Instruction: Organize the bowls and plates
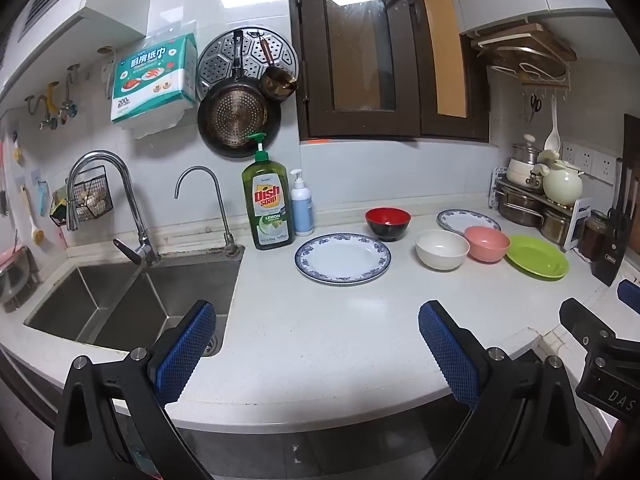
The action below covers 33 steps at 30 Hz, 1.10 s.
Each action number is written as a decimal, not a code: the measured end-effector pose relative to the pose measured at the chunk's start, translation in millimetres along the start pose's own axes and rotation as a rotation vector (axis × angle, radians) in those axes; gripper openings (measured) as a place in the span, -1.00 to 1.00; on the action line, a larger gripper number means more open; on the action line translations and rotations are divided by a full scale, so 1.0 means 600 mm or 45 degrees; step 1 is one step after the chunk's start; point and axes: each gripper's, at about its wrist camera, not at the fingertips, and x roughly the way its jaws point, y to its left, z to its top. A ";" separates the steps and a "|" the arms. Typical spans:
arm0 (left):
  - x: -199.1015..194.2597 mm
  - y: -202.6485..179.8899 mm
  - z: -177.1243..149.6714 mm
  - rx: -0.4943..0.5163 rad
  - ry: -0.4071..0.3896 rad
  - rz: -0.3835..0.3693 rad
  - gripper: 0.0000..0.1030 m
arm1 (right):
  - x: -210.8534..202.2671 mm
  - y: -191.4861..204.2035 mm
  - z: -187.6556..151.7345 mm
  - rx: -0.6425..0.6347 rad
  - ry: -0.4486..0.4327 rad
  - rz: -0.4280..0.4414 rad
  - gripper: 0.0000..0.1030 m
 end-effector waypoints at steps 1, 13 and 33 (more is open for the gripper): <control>0.000 0.000 0.000 -0.001 -0.002 0.000 1.00 | -0.001 0.000 0.000 -0.003 -0.001 -0.001 0.99; -0.005 -0.002 0.003 0.013 0.000 -0.013 1.00 | -0.007 0.002 0.009 -0.001 -0.008 0.011 0.99; 0.000 0.005 0.004 0.002 0.008 -0.020 1.00 | -0.004 0.013 0.014 -0.011 -0.005 0.012 0.99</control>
